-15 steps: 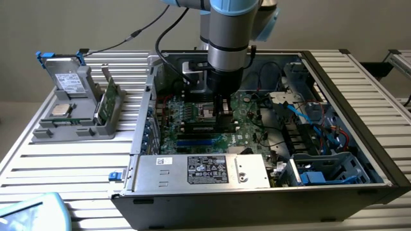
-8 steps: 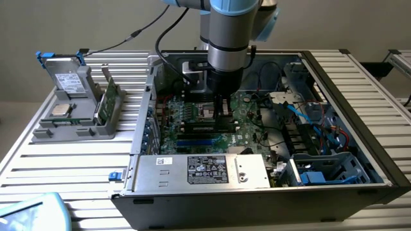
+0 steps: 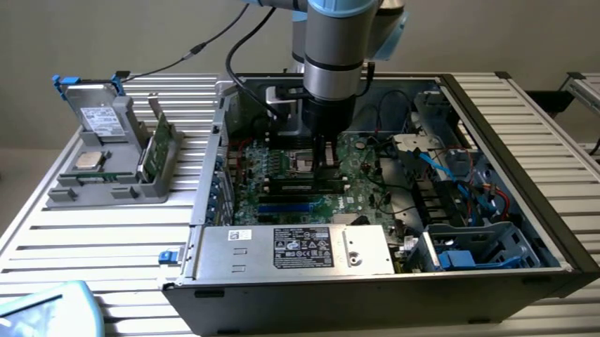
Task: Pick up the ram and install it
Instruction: 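Press down the ram until it locks into place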
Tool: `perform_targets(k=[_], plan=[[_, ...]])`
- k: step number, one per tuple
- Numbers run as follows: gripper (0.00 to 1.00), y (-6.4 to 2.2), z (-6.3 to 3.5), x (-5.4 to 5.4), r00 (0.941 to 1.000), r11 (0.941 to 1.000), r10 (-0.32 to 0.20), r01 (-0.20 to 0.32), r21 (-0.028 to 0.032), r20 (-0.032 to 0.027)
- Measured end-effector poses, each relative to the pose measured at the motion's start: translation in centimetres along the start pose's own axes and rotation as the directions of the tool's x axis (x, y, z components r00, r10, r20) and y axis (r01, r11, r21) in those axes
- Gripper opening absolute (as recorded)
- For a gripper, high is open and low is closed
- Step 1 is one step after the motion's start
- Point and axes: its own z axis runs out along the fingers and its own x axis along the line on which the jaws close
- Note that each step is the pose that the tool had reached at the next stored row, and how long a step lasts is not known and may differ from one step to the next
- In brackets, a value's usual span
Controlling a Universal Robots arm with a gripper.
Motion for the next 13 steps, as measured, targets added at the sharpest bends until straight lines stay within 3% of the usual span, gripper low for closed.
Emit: perform_targets(k=[1, 3, 4, 6, 13], plan=[[0.33, 0.0, 0.0, 0.0, 1.0, 1.0, 0.0, 0.0, 0.0, -0.0001], [0.21, 0.0, 0.0, 0.0, 1.0, 1.0, 0.0, 0.0, 0.0, -0.0001], [0.21, 0.0, 0.0, 0.0, 1.0, 1.0, 0.0, 0.0, 0.0, -0.0001], [0.11, 0.0, 0.0, 0.0, 1.0, 1.0, 0.0, 0.0, 0.0, -0.0001], [0.11, -0.79, -0.01, 0.02, 1.0, 1.0, -0.005, 0.005, 0.0001, -0.0001]])
